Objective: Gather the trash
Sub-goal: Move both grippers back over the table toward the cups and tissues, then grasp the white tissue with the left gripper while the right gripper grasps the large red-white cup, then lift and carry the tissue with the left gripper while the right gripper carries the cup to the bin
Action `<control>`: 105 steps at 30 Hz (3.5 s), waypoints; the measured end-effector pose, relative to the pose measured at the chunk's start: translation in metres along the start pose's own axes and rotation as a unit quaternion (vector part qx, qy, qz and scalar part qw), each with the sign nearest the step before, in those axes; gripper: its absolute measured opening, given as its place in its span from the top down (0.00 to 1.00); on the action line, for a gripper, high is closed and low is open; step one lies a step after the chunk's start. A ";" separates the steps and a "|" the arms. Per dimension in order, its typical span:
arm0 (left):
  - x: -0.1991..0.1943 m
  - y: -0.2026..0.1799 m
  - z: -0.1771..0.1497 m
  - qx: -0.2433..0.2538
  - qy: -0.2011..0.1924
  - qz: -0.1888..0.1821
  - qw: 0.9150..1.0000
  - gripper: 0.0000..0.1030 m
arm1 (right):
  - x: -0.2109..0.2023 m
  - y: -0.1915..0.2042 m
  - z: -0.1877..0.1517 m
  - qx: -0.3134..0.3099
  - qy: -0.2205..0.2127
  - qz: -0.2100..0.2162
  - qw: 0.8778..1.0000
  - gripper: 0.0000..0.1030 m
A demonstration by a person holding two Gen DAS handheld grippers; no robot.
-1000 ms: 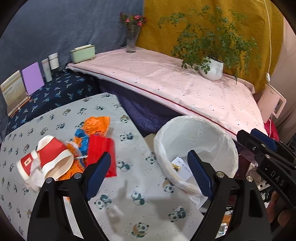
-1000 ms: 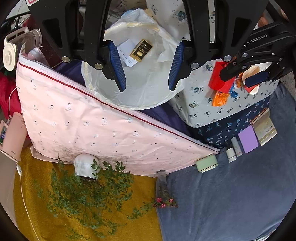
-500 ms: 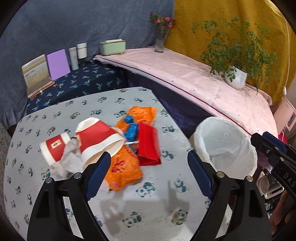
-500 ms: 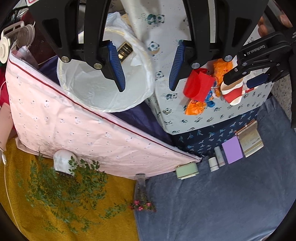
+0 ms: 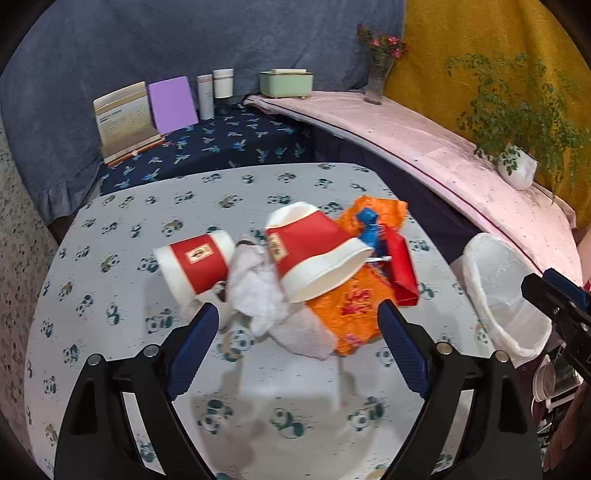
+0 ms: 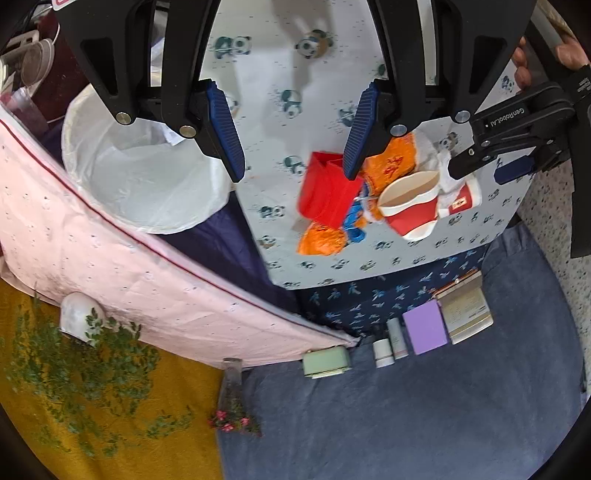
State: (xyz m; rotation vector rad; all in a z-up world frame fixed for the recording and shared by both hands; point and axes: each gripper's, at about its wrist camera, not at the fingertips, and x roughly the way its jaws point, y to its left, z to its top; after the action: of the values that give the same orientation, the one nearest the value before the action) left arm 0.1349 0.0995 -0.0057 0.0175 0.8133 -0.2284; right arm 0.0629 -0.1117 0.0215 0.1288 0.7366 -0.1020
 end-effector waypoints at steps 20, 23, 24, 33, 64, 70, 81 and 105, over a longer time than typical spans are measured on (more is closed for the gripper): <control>0.040 0.076 -0.016 -0.040 0.037 0.036 0.998 0.20 | 0.054 0.078 -0.008 -0.043 0.059 0.043 0.996 0.48; 0.049 0.078 -0.016 -0.040 0.045 0.029 0.998 0.26 | 0.060 0.084 -0.010 -0.045 0.065 0.046 0.996 0.48; 0.051 0.079 -0.016 -0.041 0.048 0.026 0.998 0.29 | 0.062 0.086 -0.010 -0.046 0.068 0.047 0.996 0.48; 0.069 0.077 -0.013 -0.039 0.068 0.006 0.997 0.52 | 0.080 0.096 -0.006 -0.038 0.081 0.065 0.994 0.48; 0.083 0.073 -0.015 -0.024 0.079 -0.025 0.996 0.55 | 0.132 0.135 0.001 -0.013 0.115 0.145 0.983 0.96; 0.079 0.067 -0.017 -0.016 0.082 -0.034 0.996 0.82 | 0.114 0.127 0.003 -0.026 0.092 0.132 0.987 0.97; 0.027 0.054 -0.010 -0.027 0.041 -0.036 0.998 0.88 | 0.066 0.101 0.010 -0.016 0.046 0.123 0.991 0.97; -0.073 -0.074 0.023 0.052 -0.054 -0.121 0.990 0.90 | -0.020 -0.020 -0.003 0.060 -0.030 0.077 0.995 0.97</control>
State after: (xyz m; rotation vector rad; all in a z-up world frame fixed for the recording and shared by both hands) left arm 0.0878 0.0393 0.0683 0.0044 0.6937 -0.4970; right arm 0.0433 -0.1302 0.0313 0.2945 0.6573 -0.0035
